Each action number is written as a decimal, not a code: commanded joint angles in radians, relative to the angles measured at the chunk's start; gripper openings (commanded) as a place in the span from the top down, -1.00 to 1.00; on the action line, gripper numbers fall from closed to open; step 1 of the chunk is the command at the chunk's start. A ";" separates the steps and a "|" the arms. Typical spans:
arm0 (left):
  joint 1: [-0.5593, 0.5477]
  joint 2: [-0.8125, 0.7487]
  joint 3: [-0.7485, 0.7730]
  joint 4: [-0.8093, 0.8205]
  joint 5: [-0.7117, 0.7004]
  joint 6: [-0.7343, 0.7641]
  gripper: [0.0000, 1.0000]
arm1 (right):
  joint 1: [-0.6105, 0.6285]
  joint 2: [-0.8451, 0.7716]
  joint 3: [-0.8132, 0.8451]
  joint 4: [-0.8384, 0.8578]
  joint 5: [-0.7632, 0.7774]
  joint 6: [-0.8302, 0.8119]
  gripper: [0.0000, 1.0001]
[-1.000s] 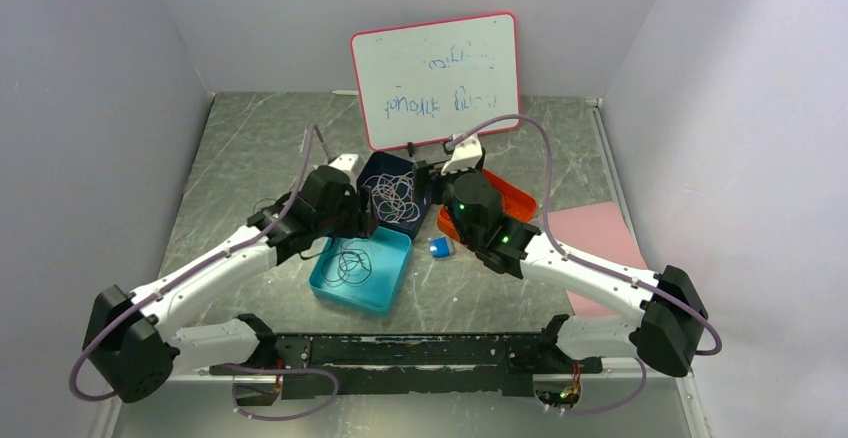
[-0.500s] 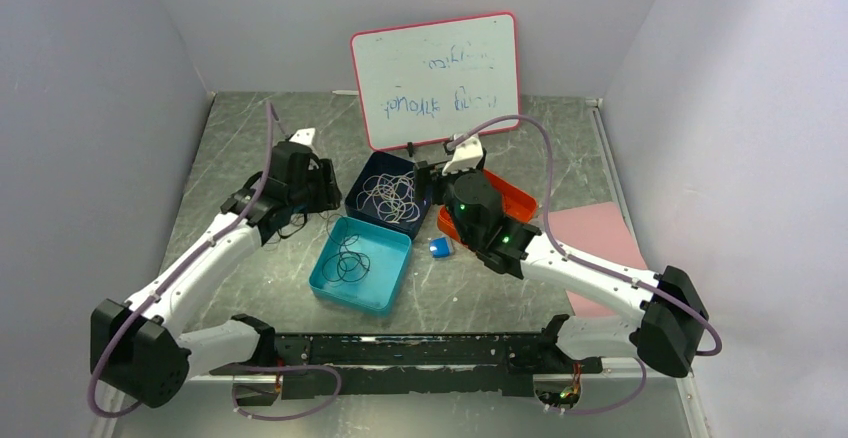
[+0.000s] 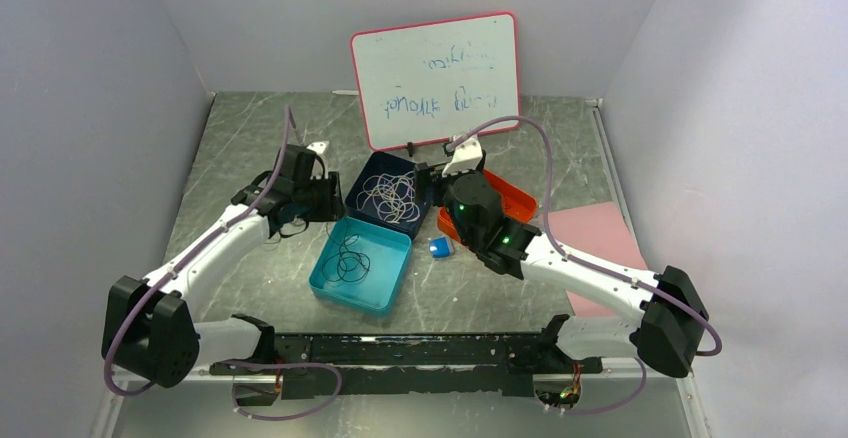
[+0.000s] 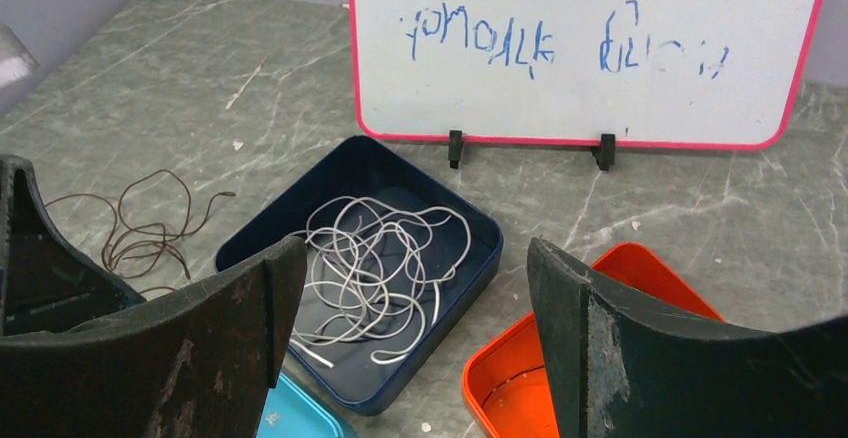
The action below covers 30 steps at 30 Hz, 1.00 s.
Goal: Untangle the cables
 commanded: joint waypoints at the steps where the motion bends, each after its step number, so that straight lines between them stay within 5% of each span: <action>1: 0.006 0.011 -0.027 -0.049 0.037 0.024 0.02 | -0.008 0.001 -0.006 -0.006 -0.007 0.017 -0.69; 23: -0.024 0.044 -0.021 -0.091 -0.083 0.028 0.24 | -0.010 0.030 0.018 -0.020 -0.046 0.028 -0.69; 30: -0.024 -0.091 -0.057 -0.015 -0.059 0.014 0.16 | -0.011 0.043 0.030 -0.025 -0.057 0.022 -0.69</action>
